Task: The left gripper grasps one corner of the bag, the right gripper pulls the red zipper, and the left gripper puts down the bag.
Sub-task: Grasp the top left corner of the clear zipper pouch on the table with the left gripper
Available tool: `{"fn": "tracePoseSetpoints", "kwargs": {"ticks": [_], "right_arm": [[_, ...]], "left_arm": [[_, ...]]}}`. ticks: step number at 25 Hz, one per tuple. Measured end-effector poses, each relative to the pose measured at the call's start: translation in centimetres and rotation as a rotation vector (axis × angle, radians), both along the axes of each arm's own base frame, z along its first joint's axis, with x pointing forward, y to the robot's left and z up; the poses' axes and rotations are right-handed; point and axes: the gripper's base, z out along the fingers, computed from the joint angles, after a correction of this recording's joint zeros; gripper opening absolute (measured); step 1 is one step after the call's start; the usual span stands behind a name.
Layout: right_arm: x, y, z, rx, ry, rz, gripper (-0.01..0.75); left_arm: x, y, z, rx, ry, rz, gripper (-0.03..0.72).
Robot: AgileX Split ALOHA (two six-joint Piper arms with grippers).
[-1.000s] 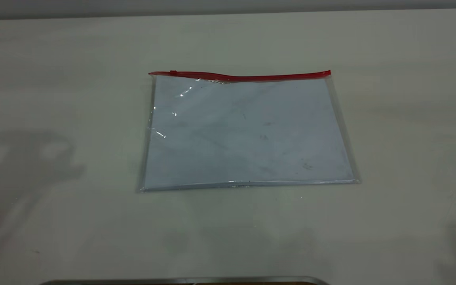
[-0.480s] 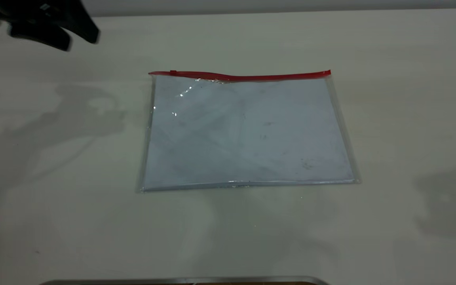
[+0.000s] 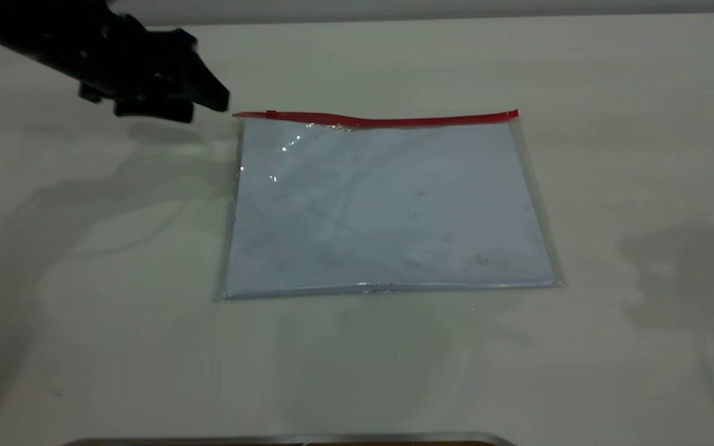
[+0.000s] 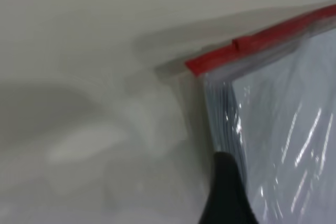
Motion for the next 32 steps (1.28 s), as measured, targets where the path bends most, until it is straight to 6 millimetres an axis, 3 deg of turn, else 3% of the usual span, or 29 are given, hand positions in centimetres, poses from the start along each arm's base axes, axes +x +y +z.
{"fn": "tracePoseSetpoints", "kwargs": {"ticks": [9,19,22,25,29,30,32], "right_arm": [[0.2,0.0,-0.3,-0.003,0.006,0.003,0.586],[0.3,0.0,-0.3,-0.005,0.0,0.004,0.586],[0.3,0.0,-0.3,-0.005,0.0,0.004,0.586],[0.3,0.0,-0.3,-0.004,0.0,0.003,0.586],[0.3,0.0,-0.3,-0.014,-0.005,0.023,0.586],[0.3,0.0,-0.3,-0.017,-0.008,0.034,0.586],[0.3,0.1,-0.2,-0.019,-0.019,0.05,0.586]], "left_arm": [[0.7,-0.5,-4.1,-0.069,-0.007,0.068,0.577],[0.5,-1.2,-6.5,-0.159,0.011,0.045,0.575],[0.7,-1.4,-6.8,-0.192,0.011,0.034,0.541],[0.6,-1.5,-7.1,-0.194,0.006,0.021,0.418],[0.7,-1.7,-6.7,-0.185,-0.079,-0.085,0.109],[0.8,-1.9,-6.5,-0.181,-0.123,-0.147,0.065],[1.1,-2.3,-5.8,-0.174,-0.213,-0.285,0.053]]}}
